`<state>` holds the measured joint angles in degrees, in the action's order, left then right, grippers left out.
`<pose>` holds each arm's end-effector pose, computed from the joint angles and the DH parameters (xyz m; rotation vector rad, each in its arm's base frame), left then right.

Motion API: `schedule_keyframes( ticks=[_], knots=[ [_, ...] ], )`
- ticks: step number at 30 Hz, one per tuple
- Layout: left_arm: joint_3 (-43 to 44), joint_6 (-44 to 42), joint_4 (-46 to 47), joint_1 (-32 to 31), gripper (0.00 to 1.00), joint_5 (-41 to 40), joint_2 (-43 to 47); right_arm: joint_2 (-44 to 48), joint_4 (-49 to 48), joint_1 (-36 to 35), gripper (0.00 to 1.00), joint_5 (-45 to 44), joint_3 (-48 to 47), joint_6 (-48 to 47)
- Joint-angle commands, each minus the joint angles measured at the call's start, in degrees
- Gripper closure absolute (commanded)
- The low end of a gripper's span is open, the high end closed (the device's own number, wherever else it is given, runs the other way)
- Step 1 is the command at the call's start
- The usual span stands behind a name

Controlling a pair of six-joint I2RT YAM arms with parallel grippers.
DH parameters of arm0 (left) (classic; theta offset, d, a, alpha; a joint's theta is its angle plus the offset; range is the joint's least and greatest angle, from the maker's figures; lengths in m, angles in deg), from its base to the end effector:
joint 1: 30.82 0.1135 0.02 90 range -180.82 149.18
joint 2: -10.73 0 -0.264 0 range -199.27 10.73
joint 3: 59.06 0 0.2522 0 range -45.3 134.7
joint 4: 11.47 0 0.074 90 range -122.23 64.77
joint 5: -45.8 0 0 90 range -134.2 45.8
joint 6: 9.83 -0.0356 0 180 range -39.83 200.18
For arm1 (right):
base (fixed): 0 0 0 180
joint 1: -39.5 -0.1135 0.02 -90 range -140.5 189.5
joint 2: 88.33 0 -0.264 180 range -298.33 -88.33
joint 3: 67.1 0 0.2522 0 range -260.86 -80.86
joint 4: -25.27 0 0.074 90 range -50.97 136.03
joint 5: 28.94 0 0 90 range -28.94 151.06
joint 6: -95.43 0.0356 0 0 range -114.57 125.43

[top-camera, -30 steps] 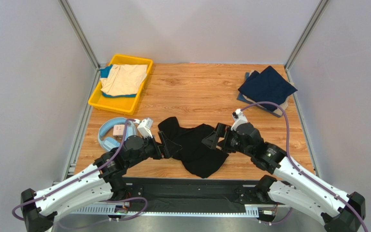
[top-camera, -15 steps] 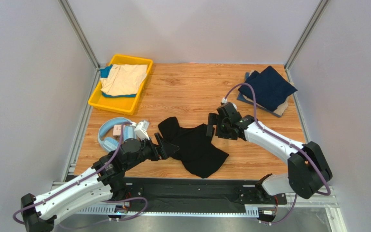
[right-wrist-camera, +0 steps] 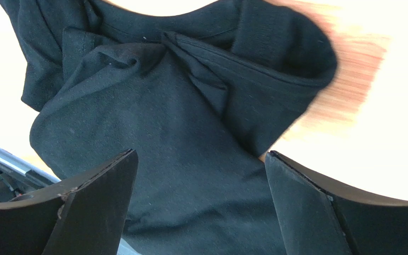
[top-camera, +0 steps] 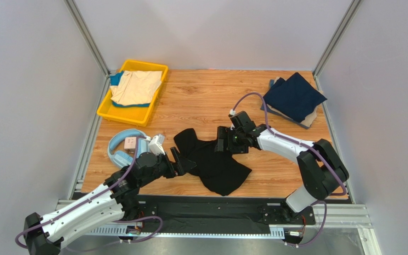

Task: Fold and stack the t-shirts
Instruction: Flatten out the tshirt

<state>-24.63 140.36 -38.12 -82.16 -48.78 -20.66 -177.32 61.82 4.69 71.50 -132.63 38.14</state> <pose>0.0939 -0.1129 0.2205 -0.2252 2.1703 -1.1307 0.2436 0.1772 0.1826 -0.1173 2.7384 0.6160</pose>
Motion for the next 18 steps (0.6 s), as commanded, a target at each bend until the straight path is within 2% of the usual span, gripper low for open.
schedule_keyframes(
  ticks=[1, 5, 9, 10, 11, 12, 13, 14, 18],
  knots=[
    [0.4, 0.8, 2.2, 0.5, 0.06, 1.3, -0.7, -2.9, -2.9, -0.3, 0.04, 4.1, -2.7, -2.0],
    [0.7, 0.8, 2.5, 1.2, 0.07, 2.6, -1.5, -4.7, -3.6, -0.8, 0.06, 4.7, -2.7, -1.9],
    [0.7, 0.9, 1.8, 1.3, 0.07, 2.0, -0.7, -6.9, -2.0, -1.5, 0.17, 5.2, -4.2, -3.2],
    [0.5, 1.0, 1.8, 1.4, 0.07, 1.9, -0.5, -7.2, -1.7, -1.6, 0.23, 5.3, -4.4, -3.5],
    [0.3, 1.1, 1.9, 1.4, 0.08, 1.9, -0.4, -7.7, -1.1, -1.8, 0.33, 5.2, -4.7, -3.4],
    [0.3, 1.1, 2.1, 1.4, 0.09, 1.9, -0.2, -7.9, -1.1, -1.7, 0.49, 5.5, -4.8, -3.4],
    [0.1, 1.1, 2.2, 1.5, 0.09, 2.0, -0.2, -7.9, -1.1, -1.7, 0.70, 5.5, -4.8, -3.5],
    [0.2, 1.1, 2.2, 1.5, 0.10, 2.1, -0.2, -7.9, -0.8, -1.7, 1.00, 5.2, -4.7, -2.9],
    [0.0, 1.1, 2.6, 1.8, 0.10, 2.6, -0.6, -6.6, -0.2, -2.2, 1.00, 5.2, -5.4, -3.3]
  ],
)
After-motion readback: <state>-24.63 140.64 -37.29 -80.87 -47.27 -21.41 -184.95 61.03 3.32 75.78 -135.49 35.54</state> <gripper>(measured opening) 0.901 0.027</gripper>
